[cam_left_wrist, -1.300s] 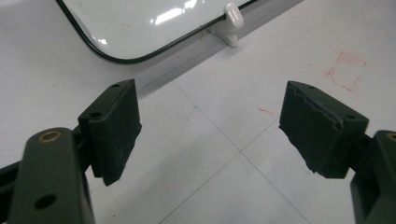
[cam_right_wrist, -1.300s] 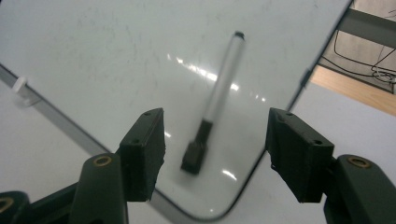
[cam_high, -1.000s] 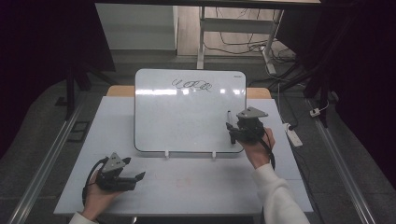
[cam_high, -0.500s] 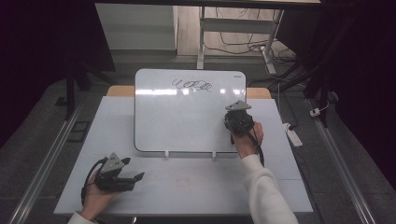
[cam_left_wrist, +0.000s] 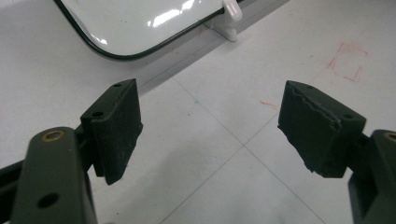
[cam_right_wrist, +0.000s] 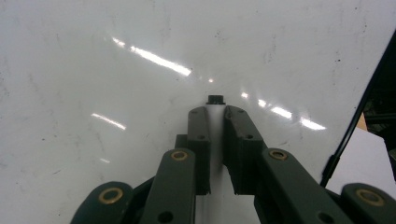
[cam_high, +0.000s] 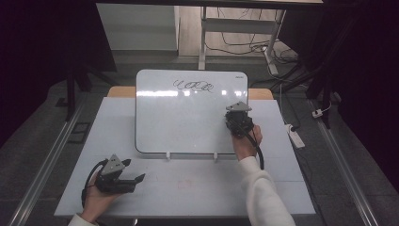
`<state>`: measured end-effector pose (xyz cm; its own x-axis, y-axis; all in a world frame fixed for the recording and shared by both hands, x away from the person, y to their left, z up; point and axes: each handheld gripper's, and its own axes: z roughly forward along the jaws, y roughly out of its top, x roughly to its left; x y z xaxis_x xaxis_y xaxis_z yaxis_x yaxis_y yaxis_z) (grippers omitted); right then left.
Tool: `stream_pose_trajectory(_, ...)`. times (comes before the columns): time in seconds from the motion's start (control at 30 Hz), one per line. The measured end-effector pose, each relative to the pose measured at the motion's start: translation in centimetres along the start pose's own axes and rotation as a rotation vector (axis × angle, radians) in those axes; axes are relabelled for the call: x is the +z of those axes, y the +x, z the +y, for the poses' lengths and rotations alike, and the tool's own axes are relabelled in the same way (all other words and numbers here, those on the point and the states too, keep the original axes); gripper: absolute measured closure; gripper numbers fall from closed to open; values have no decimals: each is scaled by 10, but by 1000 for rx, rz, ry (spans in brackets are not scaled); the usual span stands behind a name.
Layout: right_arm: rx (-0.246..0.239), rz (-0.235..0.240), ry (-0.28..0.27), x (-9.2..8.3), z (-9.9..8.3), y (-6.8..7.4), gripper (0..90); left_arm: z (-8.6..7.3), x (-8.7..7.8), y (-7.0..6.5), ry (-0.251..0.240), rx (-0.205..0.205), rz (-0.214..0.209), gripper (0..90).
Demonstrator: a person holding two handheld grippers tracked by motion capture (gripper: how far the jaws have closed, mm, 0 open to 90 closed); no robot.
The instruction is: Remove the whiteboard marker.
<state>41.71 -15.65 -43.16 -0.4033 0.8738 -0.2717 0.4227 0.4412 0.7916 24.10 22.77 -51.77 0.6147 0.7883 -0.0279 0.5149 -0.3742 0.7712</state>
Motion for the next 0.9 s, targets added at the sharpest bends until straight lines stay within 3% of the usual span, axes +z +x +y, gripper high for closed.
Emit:
stream_pose_trajectory(0.17,8,7,-20,-4,-1,-1,804,0,0,0,-2,-2,1,223)
stream_pose_trajectory(0.4,19,53,-97,-20,-3,-3,806,0,-1,1,-11,-6,1,230)
stream_pose_trajectory(0.57,42,143,-203,-44,-7,-4,806,8,-2,0,-34,-18,-26,238)
stream_pose_trajectory(0.7,51,232,-255,-58,-7,0,806,26,0,-7,-64,-9,-64,253)
stream_pose_trajectory(0.83,39,343,-304,-68,-7,11,805,49,8,-22,-89,16,-133,266)
stream_pose_trajectory(0.87,32,367,-311,-69,-7,14,805,49,8,-22,-89,16,-133,272)
stream_pose_trajectory(0.9,25,394,-318,-71,-7,18,805,62,14,-29,-99,18,-186,277)
